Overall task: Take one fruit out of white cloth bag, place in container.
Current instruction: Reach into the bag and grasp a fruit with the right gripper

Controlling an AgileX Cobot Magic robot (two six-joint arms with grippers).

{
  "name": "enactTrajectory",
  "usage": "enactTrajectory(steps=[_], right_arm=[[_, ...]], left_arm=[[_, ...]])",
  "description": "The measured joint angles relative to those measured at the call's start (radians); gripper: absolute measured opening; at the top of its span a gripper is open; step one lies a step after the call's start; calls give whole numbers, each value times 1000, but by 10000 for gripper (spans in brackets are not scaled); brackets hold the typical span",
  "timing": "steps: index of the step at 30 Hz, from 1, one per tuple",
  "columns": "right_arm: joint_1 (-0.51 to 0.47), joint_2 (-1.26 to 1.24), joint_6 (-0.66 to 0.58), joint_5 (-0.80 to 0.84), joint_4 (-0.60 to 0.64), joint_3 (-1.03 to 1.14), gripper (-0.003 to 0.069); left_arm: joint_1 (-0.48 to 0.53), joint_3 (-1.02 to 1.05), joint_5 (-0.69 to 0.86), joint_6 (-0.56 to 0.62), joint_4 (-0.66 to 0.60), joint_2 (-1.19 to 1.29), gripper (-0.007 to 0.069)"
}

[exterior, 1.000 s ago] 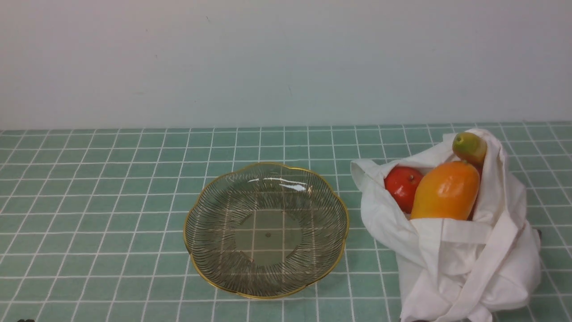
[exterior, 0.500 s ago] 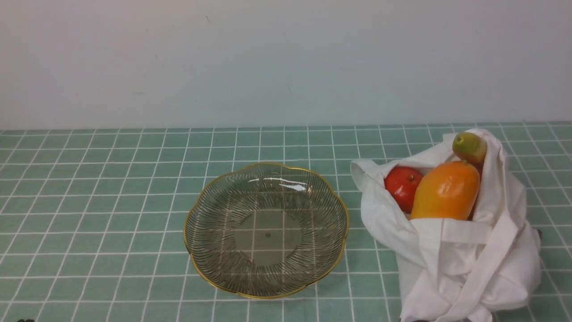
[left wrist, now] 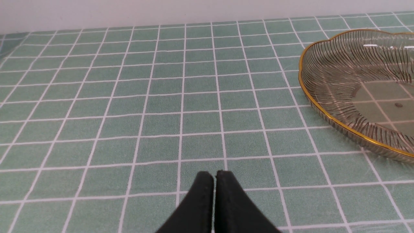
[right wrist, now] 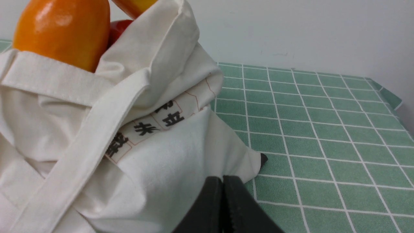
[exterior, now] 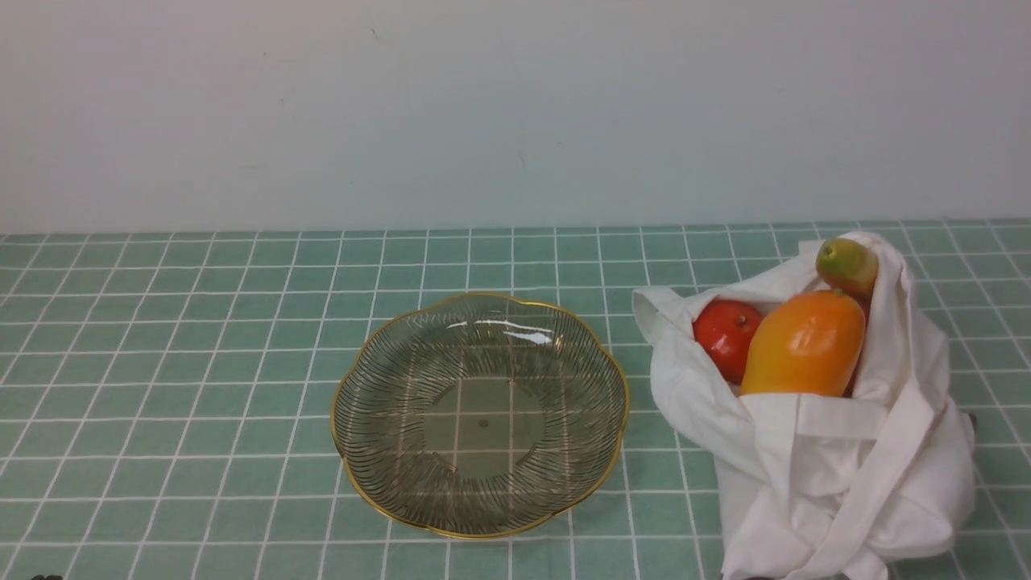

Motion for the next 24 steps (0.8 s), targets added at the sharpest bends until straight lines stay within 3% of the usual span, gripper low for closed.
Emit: enactTrajectory(steps=[3,6,7,9,14,18,24], right_arm=[[0,0,8,-46,82,7,-15],[0,0,66,-149,286,11,-15],[0,0,66,-157,286,11,-15],[0,0,149,-266,519,11,-15],[0,0,197,-384,855,11,-15],[0,0,179,-404,950,11,-15],[0,0,171,-476,993,11,-15]], left_arm=[[0,0,0,0,0,0,-8],[0,0,0,0,0,0,-8],[0,0,0,0,0,0,-8],[0,0,0,0,0,0,-8],[0,0,0,0,0,0,-8],[0,0,0,0,0,0,-8],[0,0,0,0,0,0,-8]])
